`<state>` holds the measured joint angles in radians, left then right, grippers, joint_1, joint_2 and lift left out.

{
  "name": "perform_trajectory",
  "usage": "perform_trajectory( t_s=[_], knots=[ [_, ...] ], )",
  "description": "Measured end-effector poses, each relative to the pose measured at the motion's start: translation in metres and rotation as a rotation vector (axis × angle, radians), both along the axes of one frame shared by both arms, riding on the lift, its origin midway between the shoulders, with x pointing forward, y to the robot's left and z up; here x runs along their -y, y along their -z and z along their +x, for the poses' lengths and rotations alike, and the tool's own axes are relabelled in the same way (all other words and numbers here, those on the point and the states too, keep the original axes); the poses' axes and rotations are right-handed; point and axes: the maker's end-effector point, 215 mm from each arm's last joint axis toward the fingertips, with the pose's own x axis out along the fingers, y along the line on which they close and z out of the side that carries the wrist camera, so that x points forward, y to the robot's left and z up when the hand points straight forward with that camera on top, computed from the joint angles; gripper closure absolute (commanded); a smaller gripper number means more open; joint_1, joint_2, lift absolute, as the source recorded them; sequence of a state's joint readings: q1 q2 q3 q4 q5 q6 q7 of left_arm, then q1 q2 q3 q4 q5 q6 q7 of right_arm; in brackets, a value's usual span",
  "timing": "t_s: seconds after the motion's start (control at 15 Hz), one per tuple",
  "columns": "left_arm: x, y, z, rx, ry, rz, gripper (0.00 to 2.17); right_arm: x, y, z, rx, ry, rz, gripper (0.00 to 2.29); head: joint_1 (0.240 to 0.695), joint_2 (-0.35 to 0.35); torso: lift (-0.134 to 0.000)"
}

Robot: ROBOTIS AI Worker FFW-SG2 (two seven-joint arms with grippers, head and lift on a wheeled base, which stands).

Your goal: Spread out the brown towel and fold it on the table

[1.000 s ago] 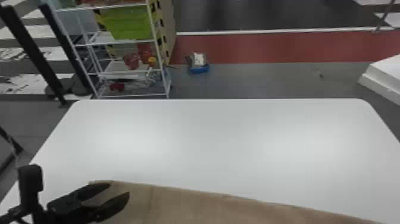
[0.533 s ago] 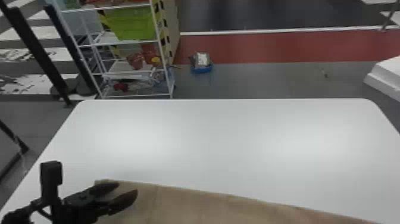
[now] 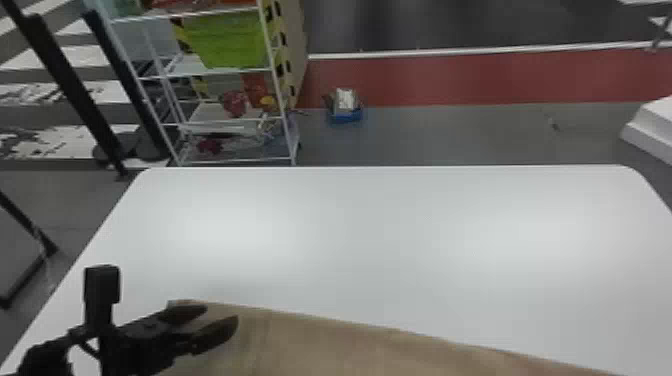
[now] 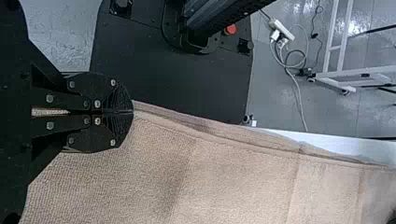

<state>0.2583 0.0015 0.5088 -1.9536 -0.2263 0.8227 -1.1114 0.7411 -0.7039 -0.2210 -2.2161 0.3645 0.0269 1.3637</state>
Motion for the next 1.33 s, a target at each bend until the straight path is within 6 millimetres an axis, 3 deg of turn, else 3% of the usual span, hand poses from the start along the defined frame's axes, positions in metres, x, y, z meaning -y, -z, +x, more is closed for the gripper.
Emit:
perform_trajectory(
  t_s=[0.4, 1.0, 1.07, 1.2, 1.33],
  knots=[
    [0.004, 0.011, 0.008, -0.036, 0.003, 0.002, 0.09, 0.004, -0.01, 0.0, 0.007, 0.003, 0.002, 1.12, 0.695, 0.107, -0.124],
    [0.005, 0.016, 0.005, -0.051, 0.002, -0.011, 0.09, 0.005, -0.004, -0.011, -0.023, -0.004, -0.004, 1.11, 0.695, 0.107, -0.124],
    [0.005, 0.017, 0.004, -0.056, 0.0, -0.014, 0.09, 0.005, -0.003, -0.012, -0.026, -0.003, -0.004, 1.05, 0.695, 0.108, -0.124],
    [0.003, 0.017, 0.004, -0.059, -0.002, -0.014, 0.09, 0.005, -0.002, -0.012, -0.029, 0.0, -0.002, 0.4, 0.695, 0.111, -0.124],
    [0.003, 0.017, 0.004, -0.06, -0.003, -0.015, 0.09, 0.001, -0.01, -0.006, -0.024, 0.015, 0.032, 0.24, 0.695, 0.117, -0.124]
  ],
)
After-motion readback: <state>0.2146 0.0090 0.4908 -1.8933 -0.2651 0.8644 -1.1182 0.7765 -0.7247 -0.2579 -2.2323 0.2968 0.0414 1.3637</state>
